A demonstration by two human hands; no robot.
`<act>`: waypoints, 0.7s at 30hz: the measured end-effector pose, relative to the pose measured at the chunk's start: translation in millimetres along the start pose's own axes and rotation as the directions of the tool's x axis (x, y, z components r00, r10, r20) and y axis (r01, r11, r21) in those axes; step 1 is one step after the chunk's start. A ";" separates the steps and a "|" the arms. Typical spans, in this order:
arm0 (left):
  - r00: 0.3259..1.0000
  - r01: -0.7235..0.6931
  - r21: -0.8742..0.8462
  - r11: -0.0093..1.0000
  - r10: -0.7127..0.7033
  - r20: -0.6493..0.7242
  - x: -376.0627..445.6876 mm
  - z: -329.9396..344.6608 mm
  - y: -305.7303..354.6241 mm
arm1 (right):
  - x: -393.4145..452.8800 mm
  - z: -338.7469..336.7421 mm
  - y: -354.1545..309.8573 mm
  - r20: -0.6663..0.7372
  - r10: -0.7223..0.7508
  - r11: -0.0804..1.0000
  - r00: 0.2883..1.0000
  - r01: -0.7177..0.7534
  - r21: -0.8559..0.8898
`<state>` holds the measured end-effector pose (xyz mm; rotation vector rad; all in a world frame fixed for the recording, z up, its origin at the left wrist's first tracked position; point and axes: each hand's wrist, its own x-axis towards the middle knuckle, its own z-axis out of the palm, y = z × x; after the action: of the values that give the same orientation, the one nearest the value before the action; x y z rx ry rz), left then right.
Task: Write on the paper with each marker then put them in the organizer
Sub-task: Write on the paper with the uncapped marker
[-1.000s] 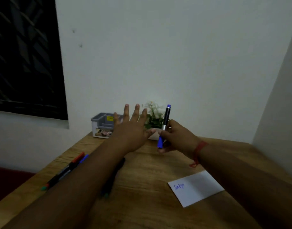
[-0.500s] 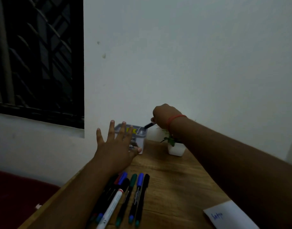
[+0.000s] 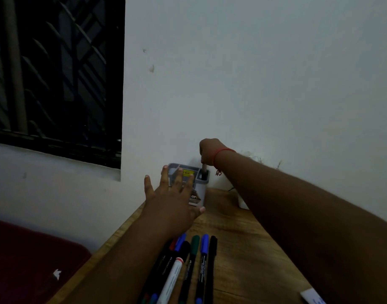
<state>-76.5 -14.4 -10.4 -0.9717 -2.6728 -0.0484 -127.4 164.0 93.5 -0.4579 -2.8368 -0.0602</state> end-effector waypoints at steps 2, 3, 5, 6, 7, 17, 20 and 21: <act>1.000 -0.002 0.006 1.000 0.002 0.006 0.8 1.7 0.1 | -1.0 3.2 0.5 -0.045 0.007 0.999 0.999 -0.005 0.041; 1.000 -0.003 0.004 1.000 0.003 0.012 0.5 2.0 -0.5 | -2.6 3.8 1.5 -0.080 0.006 0.998 0.997 -0.001 0.057; 1.000 -0.012 -0.003 1.000 0.012 0.029 -0.4 2.2 -1.2 | -7.8 3.1 5.4 -0.155 -0.012 0.996 0.988 0.026 0.090; 0.999 -0.020 -0.006 1.000 0.021 0.040 -1.0 2.3 -1.2 | -11.3 2.8 8.7 -0.191 -0.027 0.993 0.981 0.048 0.106; 0.998 -0.034 -0.010 0.999 0.034 0.051 -1.8 2.4 -1.0 | -16.5 2.4 12.7 -0.227 -0.044 0.990 0.973 0.072 0.120; 0.917 -0.377 -0.192 0.906 0.395 0.063 -12.0 -11.5 10.5 | -135.6 10.6 53.6 -0.462 -0.180 0.902 0.868 0.334 0.275; 0.876 -0.457 -0.301 0.837 0.482 0.011 -19.8 -19.8 17.7 | -177.8 10.3 72.2 -0.443 -0.162 0.889 0.882 0.326 0.323; 0.857 -0.487 -0.304 0.819 0.514 0.013 -21.7 -20.8 20.0 | -190.9 9.4 79.5 -0.434 -0.152 0.886 0.888 0.317 0.338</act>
<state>-42.5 -15.3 1.9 -1.7898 -2.4360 -0.2960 69.8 182.4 33.3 0.0061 -2.3942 0.3407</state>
